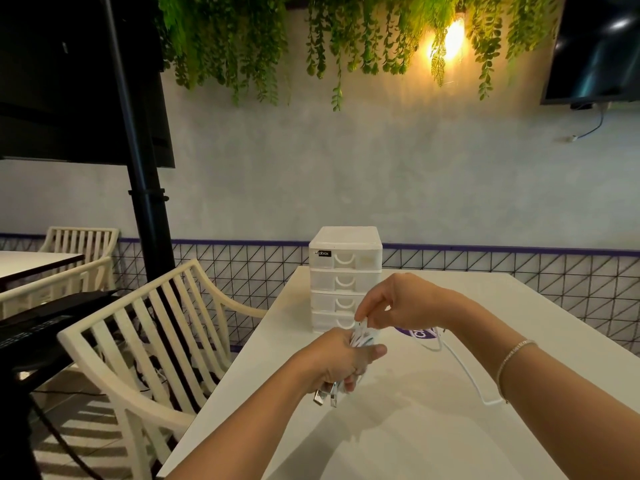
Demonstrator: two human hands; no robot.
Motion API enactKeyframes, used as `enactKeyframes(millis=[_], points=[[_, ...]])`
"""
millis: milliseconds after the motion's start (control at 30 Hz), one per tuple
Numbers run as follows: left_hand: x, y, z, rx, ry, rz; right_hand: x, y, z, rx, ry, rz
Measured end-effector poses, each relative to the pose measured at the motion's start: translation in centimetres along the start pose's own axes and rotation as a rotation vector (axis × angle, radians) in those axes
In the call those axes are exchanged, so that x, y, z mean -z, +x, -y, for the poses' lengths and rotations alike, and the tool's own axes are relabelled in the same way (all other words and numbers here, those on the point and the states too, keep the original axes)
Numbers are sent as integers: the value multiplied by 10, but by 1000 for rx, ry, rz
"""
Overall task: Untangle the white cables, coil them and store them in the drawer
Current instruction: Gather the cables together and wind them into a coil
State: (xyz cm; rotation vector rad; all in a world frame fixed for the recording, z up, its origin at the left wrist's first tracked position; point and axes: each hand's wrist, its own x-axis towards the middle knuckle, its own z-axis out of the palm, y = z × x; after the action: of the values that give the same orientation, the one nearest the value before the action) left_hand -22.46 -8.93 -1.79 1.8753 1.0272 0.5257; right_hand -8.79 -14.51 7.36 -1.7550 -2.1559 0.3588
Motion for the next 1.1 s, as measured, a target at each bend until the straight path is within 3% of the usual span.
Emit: enactKeyframes(millis=[200,467,667,933,1100], points=[[-1,2,3,-13,-169,58,-5,1,2,-5,-48,-41],[7,6,2,22,-35,-45,-5,4,-3,-90,-126,-30],[1,4,-5,65,82,-48,-4,4,9,-12,-105,-87],[2,1,-5,-15,-427,4,-1,7,-7,-14,43,-153],[-2,1,-8,-45,-301,20,5,2,1,22,254,-140]])
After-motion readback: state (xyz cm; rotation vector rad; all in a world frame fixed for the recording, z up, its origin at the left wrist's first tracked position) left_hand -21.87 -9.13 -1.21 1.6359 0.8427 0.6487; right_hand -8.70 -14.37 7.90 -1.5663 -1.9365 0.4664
